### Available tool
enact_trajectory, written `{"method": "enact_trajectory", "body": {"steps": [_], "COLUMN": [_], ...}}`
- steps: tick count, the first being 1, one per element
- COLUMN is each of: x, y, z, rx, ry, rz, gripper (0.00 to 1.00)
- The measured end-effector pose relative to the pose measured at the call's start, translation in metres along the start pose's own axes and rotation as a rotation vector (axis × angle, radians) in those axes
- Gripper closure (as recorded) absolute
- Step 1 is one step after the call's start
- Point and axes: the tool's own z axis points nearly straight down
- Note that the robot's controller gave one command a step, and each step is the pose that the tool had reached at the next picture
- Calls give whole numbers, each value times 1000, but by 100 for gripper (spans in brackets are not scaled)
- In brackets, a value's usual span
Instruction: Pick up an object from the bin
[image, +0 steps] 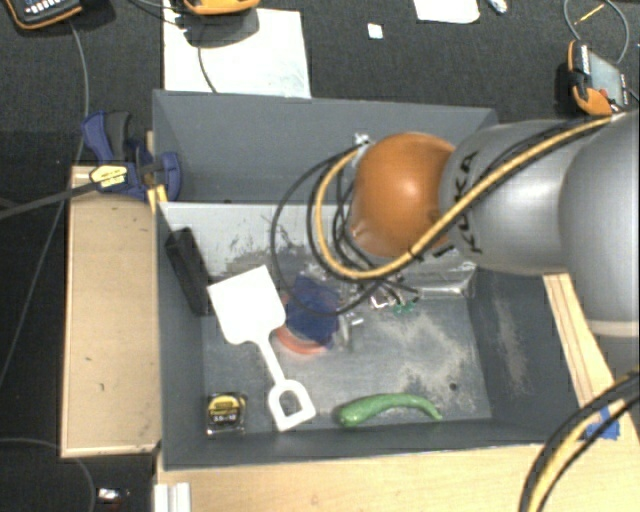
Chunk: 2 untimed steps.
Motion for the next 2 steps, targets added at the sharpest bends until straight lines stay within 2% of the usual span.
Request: {"method": "enact_trajectory", "body": {"steps": [1,2], "x": [8,-12], "y": [11,33], "z": [1,32], "rx": [-1,5], "ry": [9,4], "rz": [413,214], "gripper": [0,0]}}
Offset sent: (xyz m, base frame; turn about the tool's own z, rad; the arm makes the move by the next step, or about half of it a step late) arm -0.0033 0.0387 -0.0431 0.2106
